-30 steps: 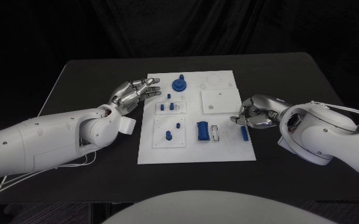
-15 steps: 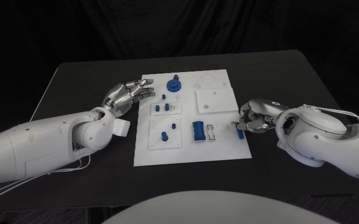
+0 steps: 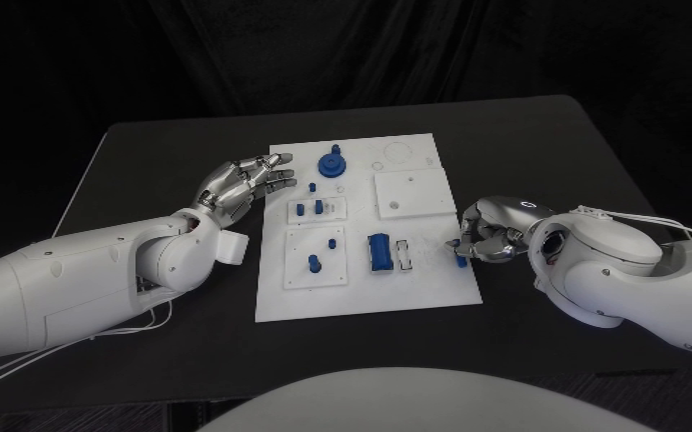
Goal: Assemble the parts on the task board
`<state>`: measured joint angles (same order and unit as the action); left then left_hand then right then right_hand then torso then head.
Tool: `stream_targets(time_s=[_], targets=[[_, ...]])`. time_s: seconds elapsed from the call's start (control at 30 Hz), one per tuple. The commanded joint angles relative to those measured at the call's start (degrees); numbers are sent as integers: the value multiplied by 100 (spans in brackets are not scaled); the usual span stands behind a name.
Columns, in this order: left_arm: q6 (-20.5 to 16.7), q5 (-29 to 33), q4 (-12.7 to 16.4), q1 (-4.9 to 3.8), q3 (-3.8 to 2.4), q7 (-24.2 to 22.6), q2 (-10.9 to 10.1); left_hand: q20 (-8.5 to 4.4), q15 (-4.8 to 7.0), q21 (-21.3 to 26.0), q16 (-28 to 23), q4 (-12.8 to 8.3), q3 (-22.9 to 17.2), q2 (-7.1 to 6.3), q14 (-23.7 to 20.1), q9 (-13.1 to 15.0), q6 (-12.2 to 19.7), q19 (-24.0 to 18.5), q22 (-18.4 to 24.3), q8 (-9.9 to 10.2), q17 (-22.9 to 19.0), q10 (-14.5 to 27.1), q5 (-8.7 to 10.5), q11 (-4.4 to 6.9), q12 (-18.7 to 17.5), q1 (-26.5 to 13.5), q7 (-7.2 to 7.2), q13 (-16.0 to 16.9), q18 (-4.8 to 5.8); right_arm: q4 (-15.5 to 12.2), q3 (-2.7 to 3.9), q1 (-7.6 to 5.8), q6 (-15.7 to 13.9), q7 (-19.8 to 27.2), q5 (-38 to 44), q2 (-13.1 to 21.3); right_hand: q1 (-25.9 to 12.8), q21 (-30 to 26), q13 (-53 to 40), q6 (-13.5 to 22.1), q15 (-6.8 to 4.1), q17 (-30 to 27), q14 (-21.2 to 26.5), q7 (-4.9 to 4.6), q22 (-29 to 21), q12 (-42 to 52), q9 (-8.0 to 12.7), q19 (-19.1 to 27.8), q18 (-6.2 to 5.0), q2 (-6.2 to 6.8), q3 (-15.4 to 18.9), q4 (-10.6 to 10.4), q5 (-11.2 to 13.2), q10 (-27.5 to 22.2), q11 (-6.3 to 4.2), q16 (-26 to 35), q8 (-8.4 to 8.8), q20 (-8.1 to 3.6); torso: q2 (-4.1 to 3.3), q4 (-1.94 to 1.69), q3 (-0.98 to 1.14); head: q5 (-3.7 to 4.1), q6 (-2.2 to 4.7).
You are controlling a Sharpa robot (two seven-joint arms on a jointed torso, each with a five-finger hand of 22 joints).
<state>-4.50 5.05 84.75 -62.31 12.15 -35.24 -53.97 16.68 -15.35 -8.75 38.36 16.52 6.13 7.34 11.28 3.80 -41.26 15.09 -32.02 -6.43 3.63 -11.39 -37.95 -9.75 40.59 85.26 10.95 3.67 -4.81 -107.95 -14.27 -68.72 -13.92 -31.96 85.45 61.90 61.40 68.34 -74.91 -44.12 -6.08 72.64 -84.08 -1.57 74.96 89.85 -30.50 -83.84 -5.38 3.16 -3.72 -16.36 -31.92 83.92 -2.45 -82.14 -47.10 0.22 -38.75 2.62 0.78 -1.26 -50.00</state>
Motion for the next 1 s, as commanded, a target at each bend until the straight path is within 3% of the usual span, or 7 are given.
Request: stream_targets(time_s=[0.03,0.4,0.5,0.63,0.8,1.0], targets=[[67,2,1,9,-5,-54,17,0,-50,-31,23,0,-34,-7,1,6,-31,22,-1,-26,4,5,-39,-40,-8,73,63,0,19,-24,0,22,166,-233,184,2,3,-23,-1509,-32,6,-11,-312,-6,913,15,9,-104,90,53,24,-23,30,608,1,16,-5,5,4,8,-2,-5,0],[78,2,0,12,-5,-50,16,-1,-50,-31,23,0,-37,-8,0,6,-28,21,2,-27,3,5,-40,-41,-8,75,63,0,20,73,-1,86,383,-325,206,-56,121,-56,-1509,13,25,-63,-297,-36,901,15,127,-89,85,90,26,8,-46,608,25,42,138,17,4,8,-2,-33,0],[82,2,-2,13,-5,-46,21,-1,-50,-31,23,0,-37,-8,0,6,-28,21,2,-27,3,5,-40,-41,-8,75,63,0,20,100,-1,117,426,-338,207,-73,218,-78,-1509,-5,39,-94,-290,-56,894,15,226,-79,81,103,13,16,-180,608,43,58,245,30,6,8,-4,-20,0],[91,2,-9,14,-5,-41,34,-1,-50,-31,24,1,-47,-6,-2,6,-30,20,4,-30,3,6,-42,-45,-9,79,66,0,21,140,-1,163,456,-333,207,-99,409,-105,-1509,-54,42,-131,-282,-58,886,15,317,-68,74,109,-51,56,-470,608,45,77,327,37,6,6,-3,-16,0],[99,2,-13,16,-5,-32,44,-1,-50,-31,24,1,-47,-6,-2,6,-30,20,4,-30,3,6,-42,-45,-9,79,66,0,21,186,-1,214,479,-319,207,-132,726,-112,-1509,-58,36,-157,-278,-60,885,15,422,-63,73,118,-222,153,-1099,608,41,92,432,32,5,8,-2,-36,0],[112,2,-20,18,-5,-6,52,-1,-50,-31,24,1,-53,-5,-3,6,-25,17,8,-31,3,5,-42,-48,-10,82,68,0,21,240,-1,264,443,-276,133,-192,898,-96,-1509,-79,55,-132,-285,-87,890,15,541,-68,78,132,-369,205,-1468,608,63,77,545,45,6,9,-3,-57,0]])
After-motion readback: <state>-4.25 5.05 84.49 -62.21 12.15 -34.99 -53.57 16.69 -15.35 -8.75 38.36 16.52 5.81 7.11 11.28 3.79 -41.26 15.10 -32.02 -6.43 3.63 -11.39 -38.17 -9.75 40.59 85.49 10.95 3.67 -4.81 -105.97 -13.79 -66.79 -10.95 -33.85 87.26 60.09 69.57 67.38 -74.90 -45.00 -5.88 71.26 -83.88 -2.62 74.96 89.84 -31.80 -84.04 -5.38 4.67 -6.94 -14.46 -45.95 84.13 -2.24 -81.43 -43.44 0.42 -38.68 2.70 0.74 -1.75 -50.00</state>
